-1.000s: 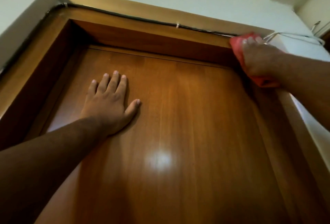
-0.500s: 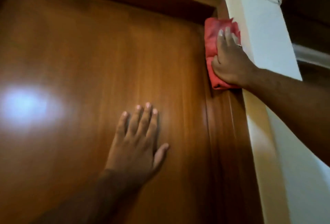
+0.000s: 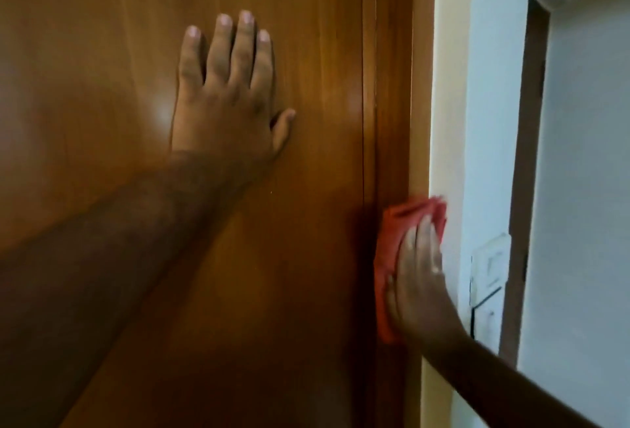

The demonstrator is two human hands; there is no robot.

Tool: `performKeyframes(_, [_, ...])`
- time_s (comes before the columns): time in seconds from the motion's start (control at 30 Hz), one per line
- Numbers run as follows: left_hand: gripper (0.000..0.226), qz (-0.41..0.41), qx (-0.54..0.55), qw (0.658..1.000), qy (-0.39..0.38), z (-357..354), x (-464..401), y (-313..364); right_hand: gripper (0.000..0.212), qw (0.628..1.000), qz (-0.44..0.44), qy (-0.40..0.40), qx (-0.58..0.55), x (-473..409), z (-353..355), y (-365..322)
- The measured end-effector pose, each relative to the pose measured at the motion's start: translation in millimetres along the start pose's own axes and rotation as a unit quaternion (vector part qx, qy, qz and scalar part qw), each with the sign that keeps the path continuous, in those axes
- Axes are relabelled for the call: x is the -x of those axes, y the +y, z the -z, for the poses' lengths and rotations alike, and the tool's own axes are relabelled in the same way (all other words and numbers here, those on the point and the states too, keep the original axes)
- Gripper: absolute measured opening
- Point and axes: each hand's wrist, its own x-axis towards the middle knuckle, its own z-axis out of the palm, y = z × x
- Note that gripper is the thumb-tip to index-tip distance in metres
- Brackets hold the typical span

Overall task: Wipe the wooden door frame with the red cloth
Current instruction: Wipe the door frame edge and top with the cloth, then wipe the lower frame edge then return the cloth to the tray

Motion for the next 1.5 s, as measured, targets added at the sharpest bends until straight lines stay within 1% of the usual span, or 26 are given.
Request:
performKeyframes(0.07, [0.083,-0.009,0.011,1.000,0.011,-2,0,-2,0.050,0.997,-0.026,-0.060,0.035,45,-16,3])
performKeyframes(0.17, [0.082,-0.005,0.041,0.999,0.018,-2,6,1,0.047,0.992,-0.067,-0.105,0.025,95,-22,3])
performKeyframes(0.23, [0.083,0.005,0.070,0.998,0.005,1,18,10,0.064,0.987,-0.095,-0.131,-0.008,110,-14,-2])
performKeyframes(0.3, [0.086,0.001,0.112,0.993,-0.026,0,41,25,0.078,0.979,-0.075,-0.189,-0.010,115,-4,-7])
performKeyframes(0.33, [0.087,-0.013,0.124,0.991,-0.048,-3,59,37,0.077,0.981,-0.067,-0.180,-0.013,117,3,-12])
performKeyframes(0.4, [0.088,-0.062,0.143,0.983,-0.100,-9,108,68,0.066,0.981,-0.096,-0.159,-0.053,108,13,-18])
performKeyframes(0.47, [0.084,-0.128,0.203,0.956,-0.167,-12,164,102,0.069,0.981,-0.102,-0.150,-0.064,97,22,-18])
performKeyframes(0.53, [0.079,-0.163,0.306,0.891,-0.293,-12,219,134,0.087,0.977,-0.095,-0.185,-0.048,85,29,-17])
performKeyframes(0.57, [0.077,-0.146,0.358,0.855,-0.346,-13,242,148,0.095,0.974,-0.092,-0.204,-0.040,78,31,-16])
performKeyframes(0.6, [0.079,-0.107,0.407,0.820,-0.387,-14,263,162,0.098,0.969,-0.095,-0.225,-0.030,73,33,-15])
performKeyframes(0.67, [0.083,0.007,0.500,0.753,-0.428,-23,294,191,0.096,0.963,-0.100,-0.251,0.006,65,36,-12])
performKeyframes(0.73, [0.081,0.124,0.564,0.691,-0.435,-32,315,219,0.086,0.961,-0.094,-0.258,0.034,64,37,-9])
performKeyframes(0.77, [0.073,0.170,0.597,0.655,-0.432,-37,325,232,0.080,0.961,-0.098,-0.257,0.031,67,38,-7])
performKeyframes(0.83, [0.045,0.245,0.656,0.582,-0.415,-40,343,251,0.071,0.961,-0.117,-0.251,0.009,82,43,3])
performKeyframes(0.9, [0.023,0.293,0.695,0.521,-0.398,-35,360,268,0.061,0.958,-0.133,-0.254,-0.014,111,50,23])
performKeyframes(1.0, [0.018,0.351,0.734,0.427,-0.395,-20,386,284,0.021,0.945,-0.181,-0.269,-0.051,179,65,58])
performKeyframes(1.07, [0.021,0.409,0.727,0.371,-0.408,-10,409,298,0.018,0.923,-0.240,-0.288,-0.091,234,73,84])
performKeyframes(1.1, [0.023,0.440,0.713,0.343,-0.425,-4,422,305,0.023,0.900,-0.282,-0.304,-0.135,265,77,96])
performKeyframes(1.13, [0.024,0.467,0.697,0.312,-0.446,1,435,311,0.032,0.861,-0.340,-0.319,-0.201,296,79,103])
performKeyframes(1.2, [0.029,0.488,0.656,0.254,-0.517,17,465,334,0.049,0.737,-0.496,-0.337,-0.312,368,86,117])
performKeyframes(1.23, [0.034,0.485,0.633,0.242,-0.553,26,481,348,0.054,0.668,-0.568,-0.340,-0.340,405,90,121])
performKeyframes(1.27, [0.037,0.480,0.610,0.242,-0.583,35,499,364,0.054,0.600,-0.627,-0.333,-0.367,442,95,121])
performKeyframes(1.33, [0.023,0.461,0.569,0.262,-0.628,48,535,393,0.043,0.479,-0.724,-0.311,-0.387,506,100,114])
performKeyframes(1.37, [0.018,0.443,0.547,0.273,-0.656,53,557,410,0.038,0.441,-0.762,-0.292,-0.373,537,102,110])
performKeyframes(1.43, [0.023,0.411,0.501,0.278,-0.710,60,608,440,0.036,0.408,-0.816,-0.262,-0.316,598,104,99])
performKeyframes(1.5, [0.018,0.378,0.461,0.253,-0.762,63,655,465,0.048,0.381,-0.847,-0.257,-0.266,655,102,88])
